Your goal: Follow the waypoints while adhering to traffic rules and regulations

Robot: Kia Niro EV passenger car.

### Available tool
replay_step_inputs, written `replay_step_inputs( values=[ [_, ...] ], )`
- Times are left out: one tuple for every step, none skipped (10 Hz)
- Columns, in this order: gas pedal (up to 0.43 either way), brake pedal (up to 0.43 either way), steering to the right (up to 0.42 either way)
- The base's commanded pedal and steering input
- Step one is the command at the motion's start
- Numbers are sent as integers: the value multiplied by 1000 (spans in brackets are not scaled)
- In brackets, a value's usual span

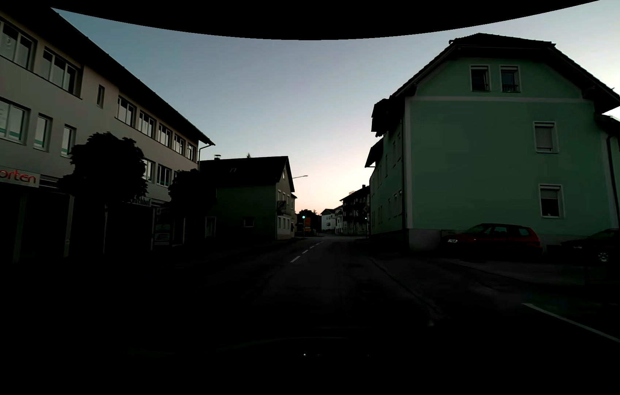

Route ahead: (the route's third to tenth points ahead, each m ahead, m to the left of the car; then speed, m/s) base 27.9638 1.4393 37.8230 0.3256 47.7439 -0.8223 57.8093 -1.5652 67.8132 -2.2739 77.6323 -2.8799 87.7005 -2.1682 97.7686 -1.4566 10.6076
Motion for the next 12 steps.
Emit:
replay_step_inputs(
  values=[
    [150, 0, 24],
    [150, 0, 23],
    [150, 0, 23],
    [150, 0, 23],
    [150, 0, 22],
    [150, 0, 21],
    [150, 0, 21],
    [150, 0, 21],
    [150, 0, 20],
    [150, 0, 20],
    [150, 0, 19],
    [150, 0, 19]
  ],
)
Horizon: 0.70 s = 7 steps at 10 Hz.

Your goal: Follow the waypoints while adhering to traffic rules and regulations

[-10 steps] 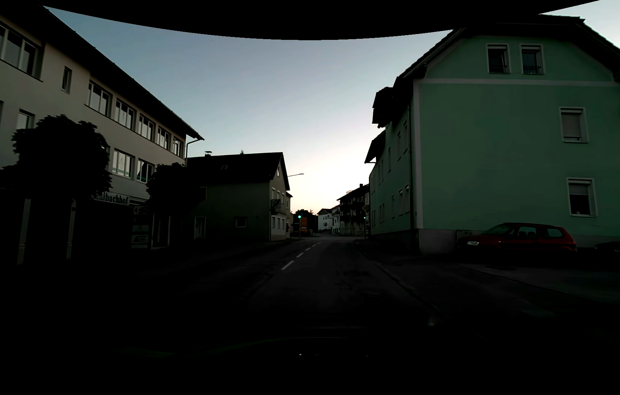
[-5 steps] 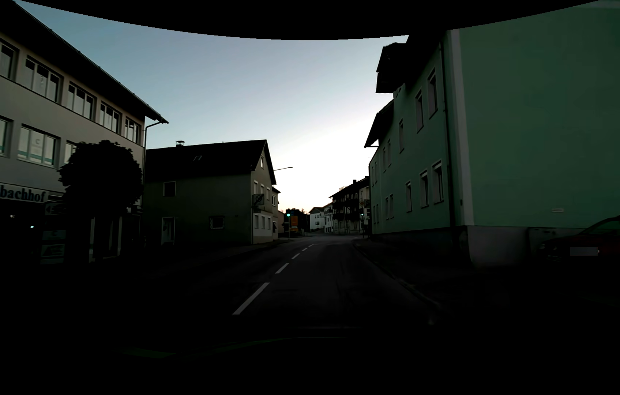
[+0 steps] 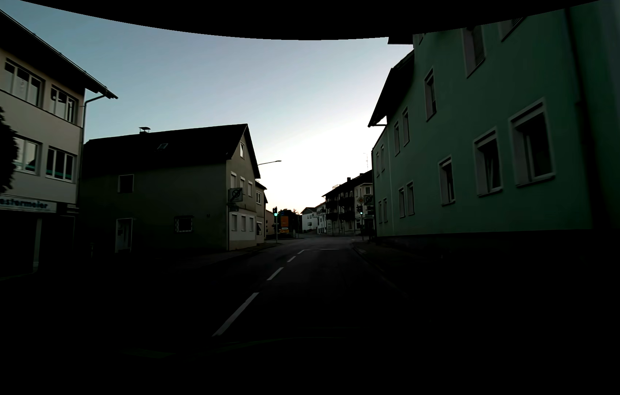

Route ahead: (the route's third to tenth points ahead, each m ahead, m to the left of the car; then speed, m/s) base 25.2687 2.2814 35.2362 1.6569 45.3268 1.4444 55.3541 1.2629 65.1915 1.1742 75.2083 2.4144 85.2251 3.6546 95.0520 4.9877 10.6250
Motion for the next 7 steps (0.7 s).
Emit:
replay_step_inputs(
  values=[
    [150, 0, 19],
    [150, 0, 19],
    [150, 0, 19],
    [150, 0, 19],
    [157, 0, 19],
    [157, 0, 19],
    [157, 0, 19]
  ],
)
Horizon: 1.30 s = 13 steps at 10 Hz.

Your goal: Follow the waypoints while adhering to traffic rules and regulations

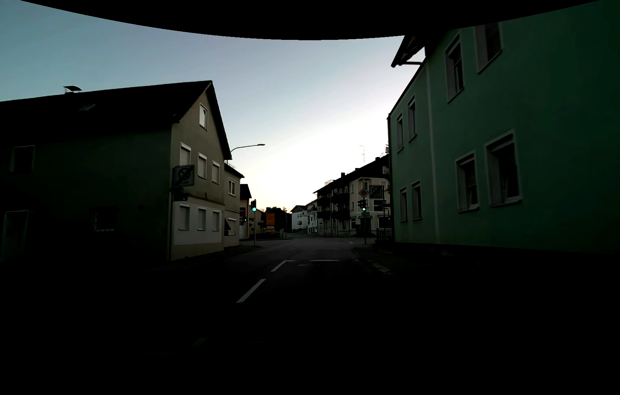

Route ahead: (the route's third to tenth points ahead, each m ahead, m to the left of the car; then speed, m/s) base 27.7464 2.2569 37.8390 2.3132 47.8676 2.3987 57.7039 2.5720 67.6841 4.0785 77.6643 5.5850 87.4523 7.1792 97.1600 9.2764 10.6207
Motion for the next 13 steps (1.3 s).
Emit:
replay_step_inputs(
  values=[
    [157, 0, 19],
    [157, 0, 18],
    [157, 0, 19],
    [157, 0, 18],
    [157, 0, 18],
    [157, 0, 18],
    [157, 0, 18],
    [157, 0, 18],
    [157, 0, 18],
    [169, 0, 18],
    [169, 0, 18],
    [169, 0, 15],
    [169, 0, 14]
  ],
)
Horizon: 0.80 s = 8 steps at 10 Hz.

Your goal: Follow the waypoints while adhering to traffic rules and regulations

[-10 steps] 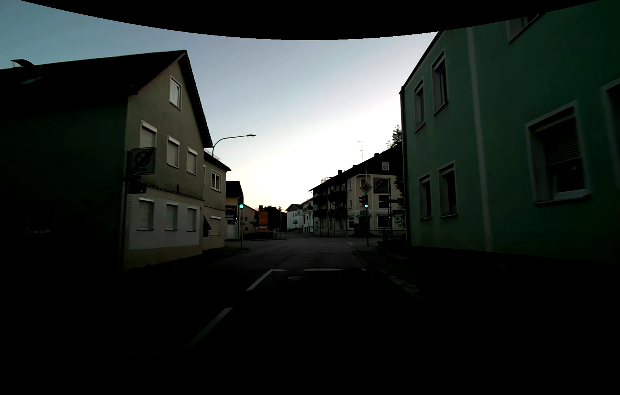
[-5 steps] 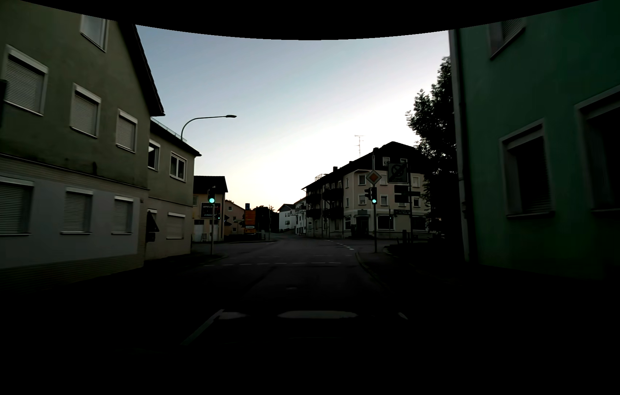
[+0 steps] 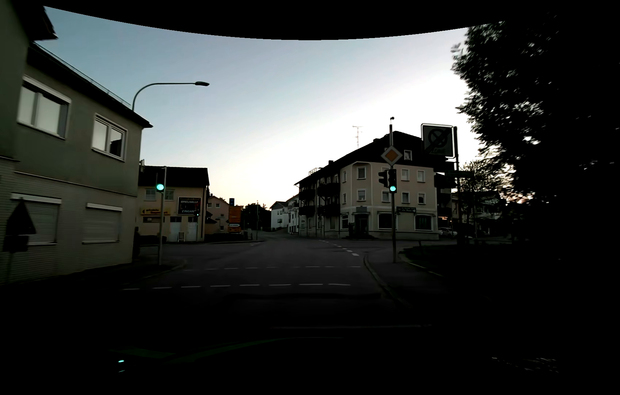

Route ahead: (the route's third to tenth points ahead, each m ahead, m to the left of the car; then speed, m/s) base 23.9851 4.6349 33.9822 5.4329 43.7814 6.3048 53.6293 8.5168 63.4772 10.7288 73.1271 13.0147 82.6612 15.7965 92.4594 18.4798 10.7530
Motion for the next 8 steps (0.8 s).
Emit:
replay_step_inputs(
  values=[
    [169, 0, 14],
    [169, 0, 14],
    [177, 0, 12],
    [177, 0, 10],
    [177, 0, 9],
    [169, 0, 7],
    [169, 0, 5],
    [169, 0, 4]
  ],
)
